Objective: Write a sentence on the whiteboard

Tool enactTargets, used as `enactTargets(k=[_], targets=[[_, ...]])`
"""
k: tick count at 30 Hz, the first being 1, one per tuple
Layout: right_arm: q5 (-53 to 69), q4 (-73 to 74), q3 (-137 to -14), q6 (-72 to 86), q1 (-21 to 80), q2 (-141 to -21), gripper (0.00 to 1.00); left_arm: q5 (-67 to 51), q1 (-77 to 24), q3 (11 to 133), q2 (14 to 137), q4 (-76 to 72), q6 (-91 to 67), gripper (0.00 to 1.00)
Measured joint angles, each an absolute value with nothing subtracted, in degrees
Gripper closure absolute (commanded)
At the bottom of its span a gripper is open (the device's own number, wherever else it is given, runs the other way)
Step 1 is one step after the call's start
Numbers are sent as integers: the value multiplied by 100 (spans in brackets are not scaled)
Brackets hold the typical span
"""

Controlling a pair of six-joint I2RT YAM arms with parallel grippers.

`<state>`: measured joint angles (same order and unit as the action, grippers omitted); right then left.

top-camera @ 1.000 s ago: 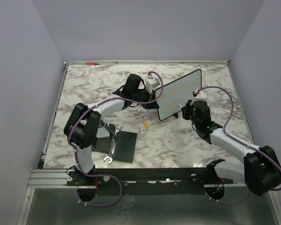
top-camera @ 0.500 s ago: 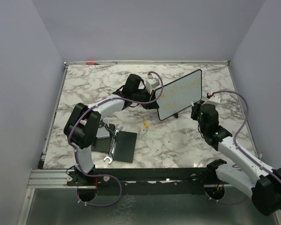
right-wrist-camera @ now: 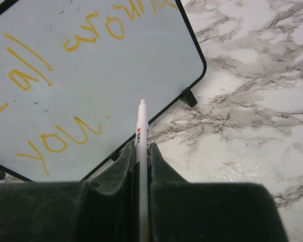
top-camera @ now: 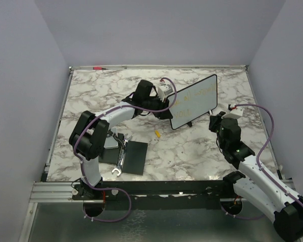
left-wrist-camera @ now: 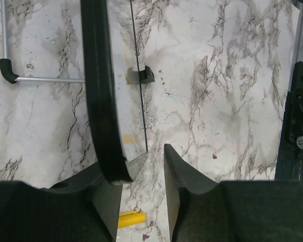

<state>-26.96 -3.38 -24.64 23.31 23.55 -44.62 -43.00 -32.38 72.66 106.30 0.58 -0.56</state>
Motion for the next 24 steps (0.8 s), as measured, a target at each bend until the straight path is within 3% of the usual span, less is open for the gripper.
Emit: enactTargets(k=[11,24], targets=[[-2657,-338,-2464,2246,2355,-4407,99,-4222,-3238,7264,10510,279,102,4],[-2189,-196,-2471,2091,2355,-3774,99,-3629,-3218,6670,9264,963,602,2]])
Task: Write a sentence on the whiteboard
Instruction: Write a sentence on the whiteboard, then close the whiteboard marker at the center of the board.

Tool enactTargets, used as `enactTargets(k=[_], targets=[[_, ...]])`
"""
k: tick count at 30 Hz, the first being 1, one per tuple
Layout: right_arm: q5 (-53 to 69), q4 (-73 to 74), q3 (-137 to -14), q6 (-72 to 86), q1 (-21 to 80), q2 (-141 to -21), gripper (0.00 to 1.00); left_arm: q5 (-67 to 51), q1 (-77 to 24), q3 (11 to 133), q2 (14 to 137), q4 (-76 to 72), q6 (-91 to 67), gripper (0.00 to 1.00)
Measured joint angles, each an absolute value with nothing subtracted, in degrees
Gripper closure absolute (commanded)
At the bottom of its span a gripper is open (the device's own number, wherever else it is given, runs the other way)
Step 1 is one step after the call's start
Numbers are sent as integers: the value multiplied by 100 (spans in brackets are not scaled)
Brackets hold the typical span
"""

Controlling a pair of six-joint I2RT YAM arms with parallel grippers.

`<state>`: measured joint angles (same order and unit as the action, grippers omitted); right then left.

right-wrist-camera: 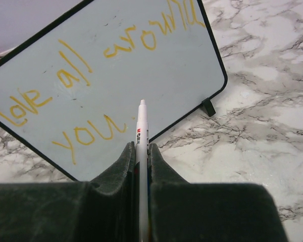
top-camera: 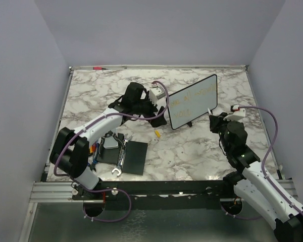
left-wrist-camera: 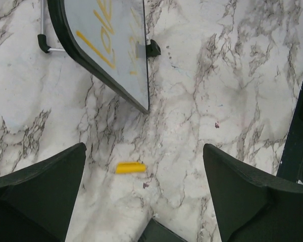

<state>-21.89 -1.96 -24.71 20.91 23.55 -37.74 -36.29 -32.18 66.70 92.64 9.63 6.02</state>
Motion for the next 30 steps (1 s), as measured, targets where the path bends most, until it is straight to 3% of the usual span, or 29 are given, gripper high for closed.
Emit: enactTargets(k=[8,13,23,30], targets=[[-1551,185,-2523,2043,2355,-3636,99,-3389,-3256,5826,8425,1081,792,6],[-991,263,-2523,1918,2355,-3402,99,-3129,-3448,5798,8506,1256,1061,12],[-464,274,-2523,1772,2355,-2917,99,-1896,-4547,5089,8702,1118,2178,14],[-403,270,-2521,1776,2355,-2405,99,-1601,-4545,5061,9177,862,2427,21]])
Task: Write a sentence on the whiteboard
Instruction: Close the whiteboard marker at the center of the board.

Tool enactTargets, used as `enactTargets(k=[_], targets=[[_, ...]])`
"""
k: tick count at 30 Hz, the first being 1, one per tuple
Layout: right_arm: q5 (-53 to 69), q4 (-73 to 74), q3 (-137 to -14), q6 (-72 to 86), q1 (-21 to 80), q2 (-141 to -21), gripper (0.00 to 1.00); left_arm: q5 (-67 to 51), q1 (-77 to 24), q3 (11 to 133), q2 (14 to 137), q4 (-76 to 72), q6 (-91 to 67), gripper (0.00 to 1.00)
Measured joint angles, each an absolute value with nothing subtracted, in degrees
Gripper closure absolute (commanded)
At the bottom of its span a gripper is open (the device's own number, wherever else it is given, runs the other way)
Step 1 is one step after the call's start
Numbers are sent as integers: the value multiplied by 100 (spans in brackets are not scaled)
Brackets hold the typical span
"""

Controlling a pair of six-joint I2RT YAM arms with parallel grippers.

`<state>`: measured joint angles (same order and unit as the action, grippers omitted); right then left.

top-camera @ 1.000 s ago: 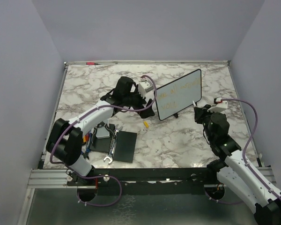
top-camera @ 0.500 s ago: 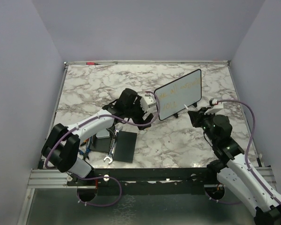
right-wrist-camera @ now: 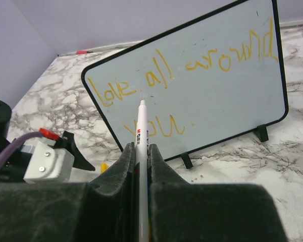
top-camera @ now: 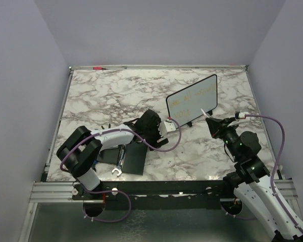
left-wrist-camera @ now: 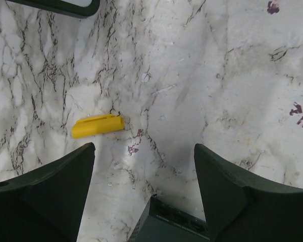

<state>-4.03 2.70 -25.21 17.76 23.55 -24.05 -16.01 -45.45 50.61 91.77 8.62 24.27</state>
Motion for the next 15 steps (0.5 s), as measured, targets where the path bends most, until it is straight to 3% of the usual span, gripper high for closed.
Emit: enactTargets(k=[15], targets=[[-346,309,-2517,1793,2355,-2244,99,-1087,-4661,5068,9498,353,2877,23]])
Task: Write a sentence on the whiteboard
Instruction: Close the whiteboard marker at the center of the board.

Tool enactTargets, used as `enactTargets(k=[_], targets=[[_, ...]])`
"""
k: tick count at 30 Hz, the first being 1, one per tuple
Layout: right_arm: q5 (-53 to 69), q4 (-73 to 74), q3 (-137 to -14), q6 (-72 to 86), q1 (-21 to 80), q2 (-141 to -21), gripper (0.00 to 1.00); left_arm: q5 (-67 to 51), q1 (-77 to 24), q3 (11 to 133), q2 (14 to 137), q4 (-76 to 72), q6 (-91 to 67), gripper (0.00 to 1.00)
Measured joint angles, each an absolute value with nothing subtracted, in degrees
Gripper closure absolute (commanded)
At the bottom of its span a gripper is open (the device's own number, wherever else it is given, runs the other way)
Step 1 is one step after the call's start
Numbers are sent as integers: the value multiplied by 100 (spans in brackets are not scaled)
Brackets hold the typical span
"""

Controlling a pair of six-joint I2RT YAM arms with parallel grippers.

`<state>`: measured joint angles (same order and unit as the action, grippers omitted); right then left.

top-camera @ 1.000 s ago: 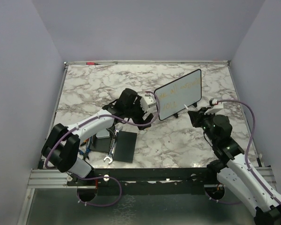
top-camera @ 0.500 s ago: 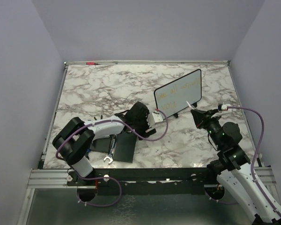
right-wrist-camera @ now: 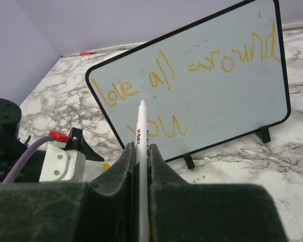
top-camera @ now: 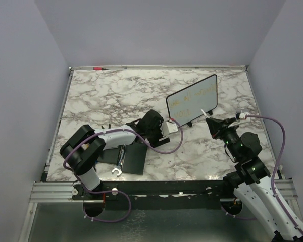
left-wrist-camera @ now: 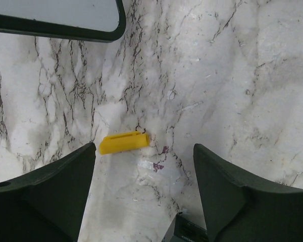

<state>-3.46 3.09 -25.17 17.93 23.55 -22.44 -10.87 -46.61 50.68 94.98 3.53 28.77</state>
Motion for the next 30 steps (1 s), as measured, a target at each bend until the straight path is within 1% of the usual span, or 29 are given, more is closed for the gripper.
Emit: enactTargets(k=[3,8,12,22,30], targets=[[-340,311,-2512,1793,2355,-2244,99,-1074,-4665,5070,9546,270,2919,28],[-325,314,-2510,1796,2355,-2241,99,-1057,-4665,5118,9684,261,2956,42],[-325,316,-2499,1796,2355,-2206,99,-1055,-4663,5210,9800,250,2950,49],[-327,329,-2488,1798,2355,-2134,99,-1120,-4777,5203,9773,399,2423,51],[-329,333,-2486,1800,2355,-2119,99,-1671,-4814,5159,9601,965,1435,50]])
